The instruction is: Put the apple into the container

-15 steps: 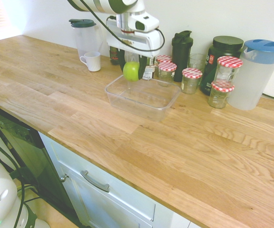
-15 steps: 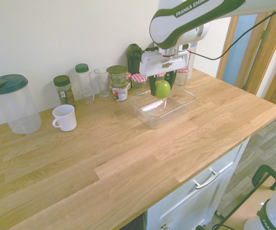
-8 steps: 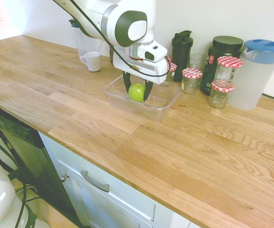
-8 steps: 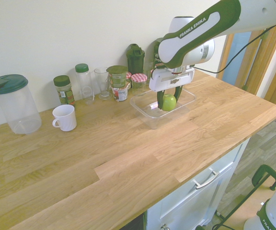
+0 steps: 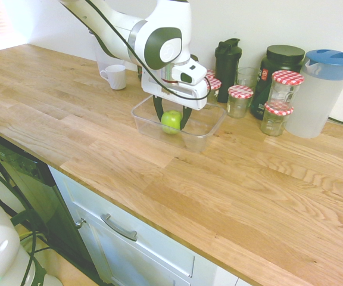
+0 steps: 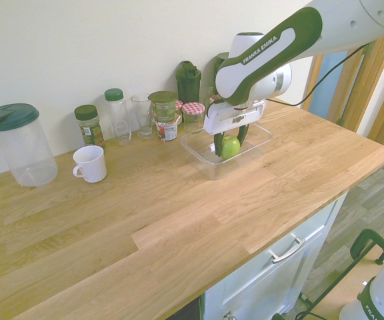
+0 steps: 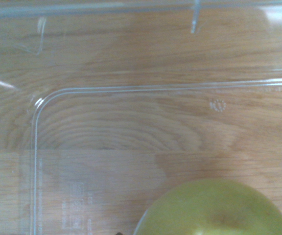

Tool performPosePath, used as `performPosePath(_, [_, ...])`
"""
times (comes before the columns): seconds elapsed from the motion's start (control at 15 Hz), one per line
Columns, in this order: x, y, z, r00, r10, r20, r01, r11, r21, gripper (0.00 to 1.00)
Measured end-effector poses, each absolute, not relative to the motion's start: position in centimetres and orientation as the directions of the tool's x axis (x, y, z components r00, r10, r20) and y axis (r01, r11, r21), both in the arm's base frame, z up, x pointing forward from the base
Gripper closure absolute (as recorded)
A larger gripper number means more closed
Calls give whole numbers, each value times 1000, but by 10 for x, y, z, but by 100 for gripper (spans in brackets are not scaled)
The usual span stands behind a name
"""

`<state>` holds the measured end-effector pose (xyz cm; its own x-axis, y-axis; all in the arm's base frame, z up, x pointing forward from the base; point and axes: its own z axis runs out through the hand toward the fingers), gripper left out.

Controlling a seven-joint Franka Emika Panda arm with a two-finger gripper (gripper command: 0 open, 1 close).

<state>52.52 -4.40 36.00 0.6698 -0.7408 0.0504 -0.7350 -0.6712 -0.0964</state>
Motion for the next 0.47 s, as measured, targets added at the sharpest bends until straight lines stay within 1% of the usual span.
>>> performPosePath(0.27, [529,-43,375,673,-736,76,-727,-677,-113,0])
performPosePath(0.33, [530,-42,392,672,-735,92,-724,-678,-129,0])
performPosePath(0.47, [525,-34,449,679,-724,124,-705,-690,-165,0])
